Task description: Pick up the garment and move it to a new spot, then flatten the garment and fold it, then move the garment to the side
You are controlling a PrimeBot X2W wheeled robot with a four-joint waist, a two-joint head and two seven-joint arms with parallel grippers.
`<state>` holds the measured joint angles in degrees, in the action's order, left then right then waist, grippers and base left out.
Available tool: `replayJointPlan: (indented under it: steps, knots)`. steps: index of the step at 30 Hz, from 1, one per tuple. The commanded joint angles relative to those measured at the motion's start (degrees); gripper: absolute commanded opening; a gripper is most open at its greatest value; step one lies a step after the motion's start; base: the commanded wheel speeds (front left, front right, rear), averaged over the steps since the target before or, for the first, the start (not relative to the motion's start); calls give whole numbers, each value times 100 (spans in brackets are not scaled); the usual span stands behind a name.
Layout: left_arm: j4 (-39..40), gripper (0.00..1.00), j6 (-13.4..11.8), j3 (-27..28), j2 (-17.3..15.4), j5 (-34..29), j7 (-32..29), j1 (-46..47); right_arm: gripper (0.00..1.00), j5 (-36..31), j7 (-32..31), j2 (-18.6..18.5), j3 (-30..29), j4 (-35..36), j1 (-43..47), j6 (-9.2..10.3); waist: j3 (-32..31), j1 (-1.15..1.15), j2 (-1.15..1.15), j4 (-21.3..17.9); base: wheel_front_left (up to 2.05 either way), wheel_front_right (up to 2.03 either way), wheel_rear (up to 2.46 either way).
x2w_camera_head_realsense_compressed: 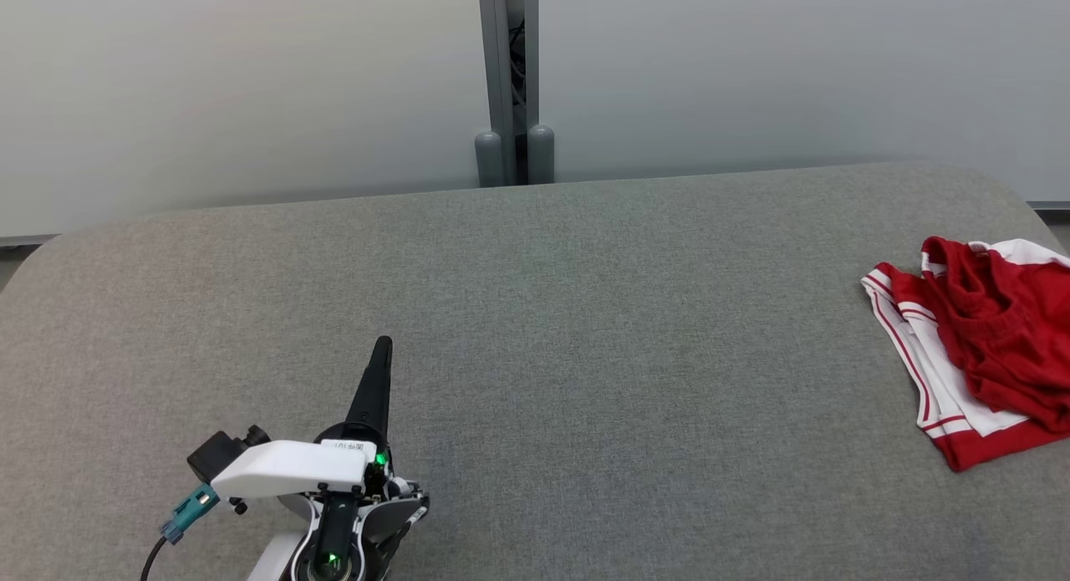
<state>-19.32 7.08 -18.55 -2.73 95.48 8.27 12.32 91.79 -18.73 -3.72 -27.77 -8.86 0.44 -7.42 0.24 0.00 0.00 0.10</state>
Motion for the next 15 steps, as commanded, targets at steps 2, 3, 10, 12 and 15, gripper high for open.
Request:
replayJointPlan:
  steps: [2, 3, 10, 12, 15]
  knots:
    - [-21, 0, 53, -14, -25, 117, -14, 157, 0, 157, -81, -5, -100, 38, 51, -12, -1, 0, 0, -6, 0, 0, 0]
    - [-25, 0, 58, -18, -26, 149, -18, 162, 0, 191, -98, -4, -114, 43, 58, -12, -2, 0, 0, -9, 0, 0, 0]
    - [-27, 0, 53, -22, -26, 188, -20, 135, 0, 222, -122, 1, -144, 49, 63, -12, -3, 0, 0, -13, 0, 0, 0]
    - [-27, 0, 53, -22, -26, 187, -20, 134, 0, 219, -126, 2, -147, 49, 61, -12, -3, 0, 0, -13, 0, 0, 0]
    - [-27, 0, 53, -22, -26, 187, -20, 134, 0, 214, -130, 5, -151, 48, 59, -12, -3, 0, 0, -13, 0, 0, 0]
